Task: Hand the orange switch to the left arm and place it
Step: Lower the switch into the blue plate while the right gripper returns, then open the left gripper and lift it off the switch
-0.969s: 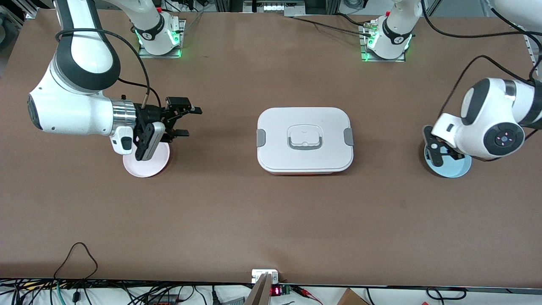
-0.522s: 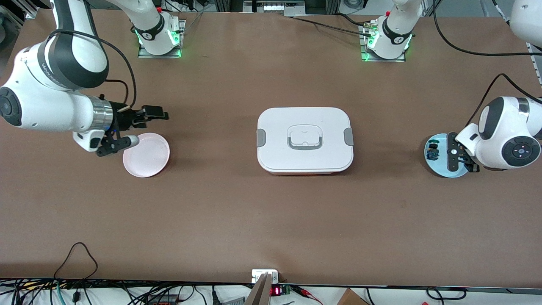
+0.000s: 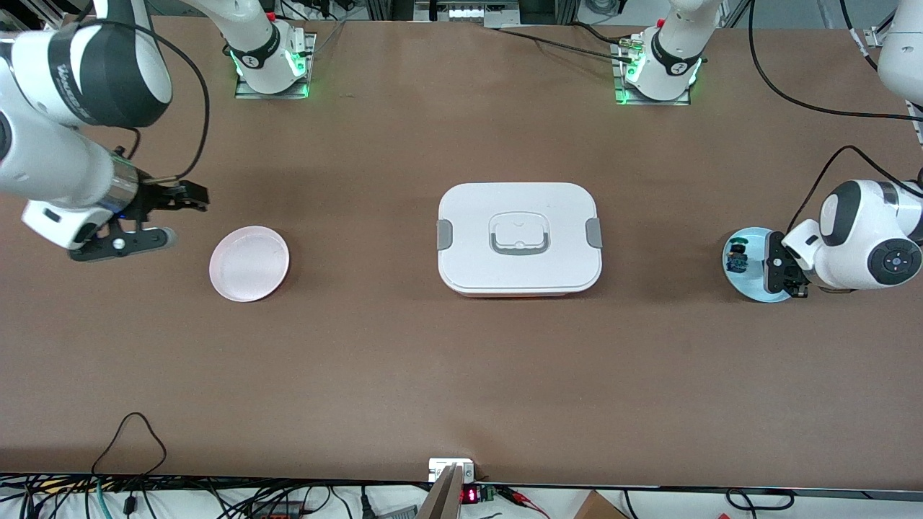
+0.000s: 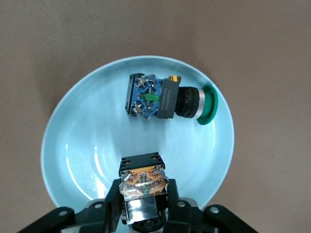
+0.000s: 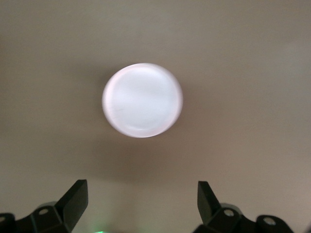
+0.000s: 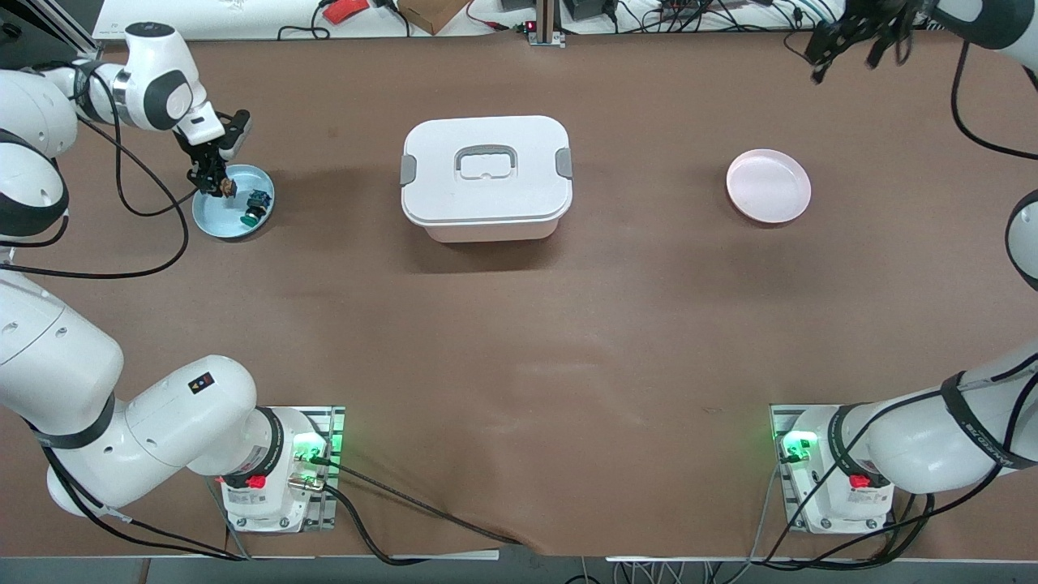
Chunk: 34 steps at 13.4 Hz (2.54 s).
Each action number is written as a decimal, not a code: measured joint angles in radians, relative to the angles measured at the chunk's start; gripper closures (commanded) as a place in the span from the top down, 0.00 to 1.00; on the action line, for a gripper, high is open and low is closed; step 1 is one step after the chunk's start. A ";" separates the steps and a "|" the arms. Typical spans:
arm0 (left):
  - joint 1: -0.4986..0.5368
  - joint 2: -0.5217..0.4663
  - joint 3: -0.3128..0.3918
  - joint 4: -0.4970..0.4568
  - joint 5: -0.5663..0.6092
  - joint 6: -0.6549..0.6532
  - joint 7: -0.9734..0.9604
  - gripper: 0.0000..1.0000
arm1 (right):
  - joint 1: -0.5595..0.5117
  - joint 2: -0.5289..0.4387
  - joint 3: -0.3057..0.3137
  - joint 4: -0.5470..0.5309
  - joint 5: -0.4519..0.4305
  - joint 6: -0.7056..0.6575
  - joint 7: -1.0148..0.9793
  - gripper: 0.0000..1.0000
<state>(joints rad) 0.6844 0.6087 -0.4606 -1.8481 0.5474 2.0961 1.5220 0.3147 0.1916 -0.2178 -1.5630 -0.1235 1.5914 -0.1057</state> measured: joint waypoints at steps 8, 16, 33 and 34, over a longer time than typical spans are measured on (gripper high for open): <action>0.033 0.017 -0.002 -0.050 0.000 0.039 0.005 1.00 | -0.327 -0.030 0.168 0.067 0.058 -0.016 0.004 1.00; 0.052 -0.039 -0.130 0.027 -0.041 -0.250 -0.005 1.00 | -0.327 -0.068 0.179 -0.045 0.078 0.083 0.073 1.00; -0.193 -0.215 -0.340 0.645 -0.250 -1.044 -1.335 1.00 | -0.299 -0.119 0.201 -0.044 0.081 0.076 0.075 1.00; -0.245 -0.243 -0.266 0.650 -0.253 -1.002 -1.363 1.00 | -0.299 -0.119 0.200 -0.044 0.081 0.076 0.075 1.00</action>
<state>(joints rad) 0.4393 0.3662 -0.7264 -1.1982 0.2945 1.0937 0.1587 0.0157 0.0724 -0.0176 -1.6074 -0.0429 1.6670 -0.0311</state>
